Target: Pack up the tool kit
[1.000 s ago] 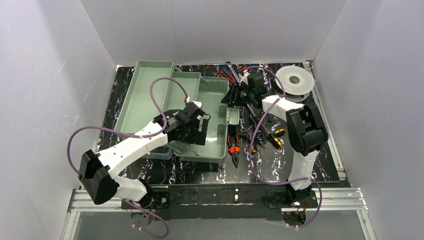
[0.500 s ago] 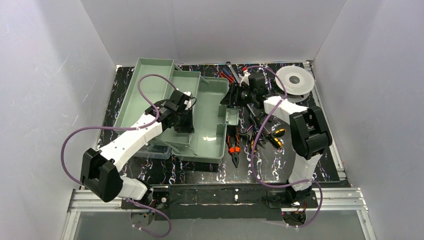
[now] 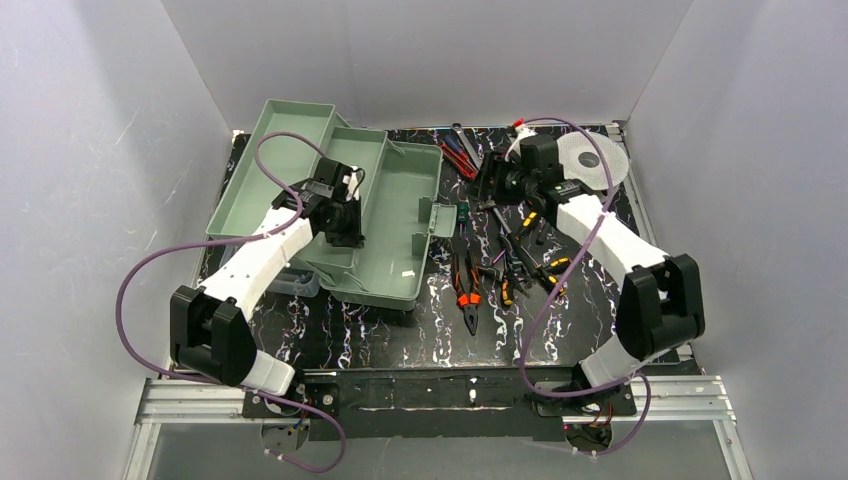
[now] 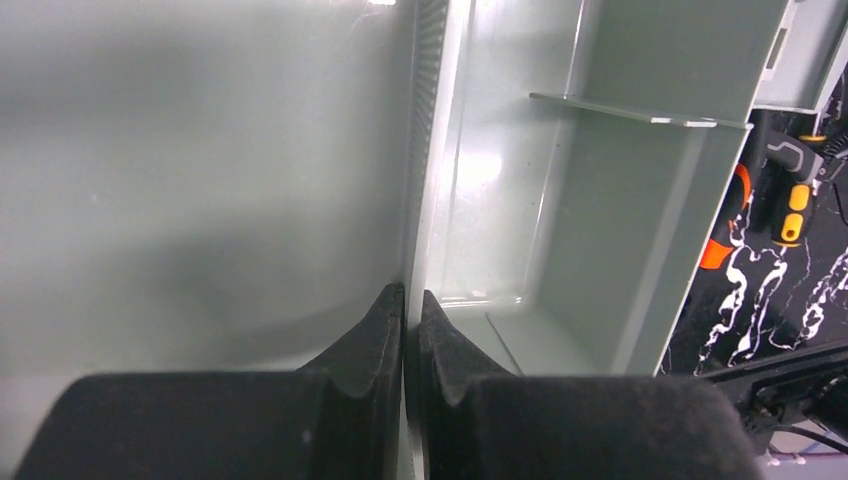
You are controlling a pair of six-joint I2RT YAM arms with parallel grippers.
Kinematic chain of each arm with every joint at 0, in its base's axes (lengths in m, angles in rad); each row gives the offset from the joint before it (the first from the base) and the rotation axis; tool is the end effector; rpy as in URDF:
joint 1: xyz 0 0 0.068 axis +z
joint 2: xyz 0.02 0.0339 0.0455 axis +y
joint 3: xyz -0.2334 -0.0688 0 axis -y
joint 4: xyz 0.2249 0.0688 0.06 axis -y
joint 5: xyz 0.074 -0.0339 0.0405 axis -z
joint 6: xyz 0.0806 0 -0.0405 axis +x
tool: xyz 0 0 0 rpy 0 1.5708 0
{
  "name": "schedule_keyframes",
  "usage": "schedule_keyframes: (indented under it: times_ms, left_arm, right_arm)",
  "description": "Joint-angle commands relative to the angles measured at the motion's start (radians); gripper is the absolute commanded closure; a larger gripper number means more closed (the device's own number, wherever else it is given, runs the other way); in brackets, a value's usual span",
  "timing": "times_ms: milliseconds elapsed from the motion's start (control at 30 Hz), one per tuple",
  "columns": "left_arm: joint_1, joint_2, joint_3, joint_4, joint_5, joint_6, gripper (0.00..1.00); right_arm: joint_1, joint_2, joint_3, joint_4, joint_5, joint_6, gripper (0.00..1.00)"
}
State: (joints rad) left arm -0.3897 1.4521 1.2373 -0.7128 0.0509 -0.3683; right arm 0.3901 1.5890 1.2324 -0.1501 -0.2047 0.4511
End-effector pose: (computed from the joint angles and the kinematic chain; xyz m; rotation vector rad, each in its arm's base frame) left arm 0.2922 -0.1244 0.2323 0.0487 2.5367 -0.3727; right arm 0.3541 0.1633 0.2504 -0.0642 2.1470 0.7164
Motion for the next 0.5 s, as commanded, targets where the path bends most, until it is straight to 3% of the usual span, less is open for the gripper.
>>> schedule_keyframes:
  times_ms: [0, 133, 267, 333, 467]
  left_arm:
    - [0.04, 0.016, 0.026, -0.06, 0.006, 0.044, 0.91]
    - [0.04, -0.054, 0.033, -0.066, 0.085, 0.067, 0.47]
    - [0.039, -0.171, 0.048, -0.077, 0.117, 0.083, 0.1]
    - [0.038, -0.23, 0.088, -0.104, 0.131, 0.094, 0.02]
    - [0.038, -0.351, 0.124, -0.105, 0.115, 0.13, 0.02]
  right_arm:
    - [0.0, -0.111, -0.061, -0.152, 0.099, -0.004, 0.3]
    - [0.049, -0.219, -0.18, -0.234, 0.228, -0.031, 0.3]
    - [0.083, -0.298, -0.27, -0.276, 0.261, -0.02, 0.2]
    - [0.117, -0.325, -0.309, -0.288, 0.306, -0.027, 0.18]
    - [0.226, -0.307, -0.331, -0.346, 0.446, -0.028, 0.14]
